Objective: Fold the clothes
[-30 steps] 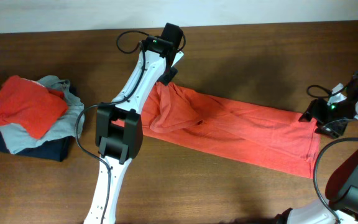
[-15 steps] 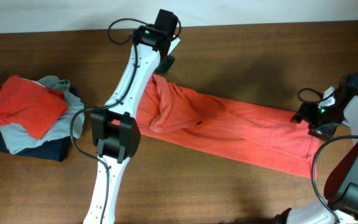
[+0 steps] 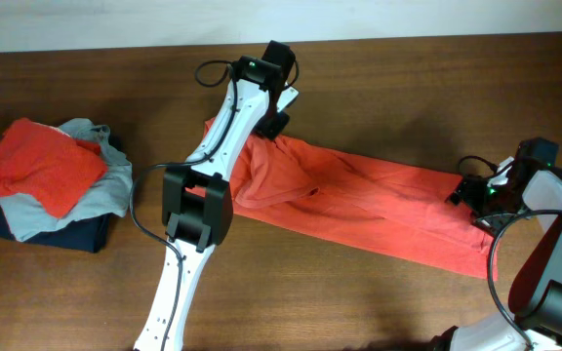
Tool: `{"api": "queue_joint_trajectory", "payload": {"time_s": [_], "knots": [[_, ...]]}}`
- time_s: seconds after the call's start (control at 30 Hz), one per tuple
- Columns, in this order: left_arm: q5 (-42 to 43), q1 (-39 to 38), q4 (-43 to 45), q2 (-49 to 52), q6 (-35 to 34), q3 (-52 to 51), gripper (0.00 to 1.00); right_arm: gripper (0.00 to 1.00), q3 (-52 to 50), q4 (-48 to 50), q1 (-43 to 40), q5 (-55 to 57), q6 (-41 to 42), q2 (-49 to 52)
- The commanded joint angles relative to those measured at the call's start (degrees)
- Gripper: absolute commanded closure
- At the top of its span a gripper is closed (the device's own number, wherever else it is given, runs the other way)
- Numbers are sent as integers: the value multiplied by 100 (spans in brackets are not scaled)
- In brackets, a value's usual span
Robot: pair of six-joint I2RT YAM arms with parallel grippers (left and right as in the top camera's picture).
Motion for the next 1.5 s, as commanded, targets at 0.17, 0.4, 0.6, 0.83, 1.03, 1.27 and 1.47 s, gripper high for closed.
{"api": "queue_joint_trajectory", "payload": {"time_s": [0.17,0.4,0.6,0.83,1.03,1.27,1.47], "knots": [[-1137,214,-109,-219,-601,400,100,23,-118,101,22,-24,138,-90],[-1132,439,-114,-317,-675,522,100,23,-39,455,15,-431,46,-90],[-1117,470,-111,-317,-708,522,100,33,-35,756,15,-450,50,-90],[-1117,472,-111,-317,-708,522,100,17,63,999,-450,-166,-109,-90],[-1117,472,-109,-317,-708,522,100,28,98,1049,-1268,-656,-63,-90],[-1117,472,-111,-317,-708,522,100,35,70,1147,-1292,-555,-63,-9],[-1117,472,-111,-317,-708,522,100,52,-68,1084,-1287,-306,92,435]]}}
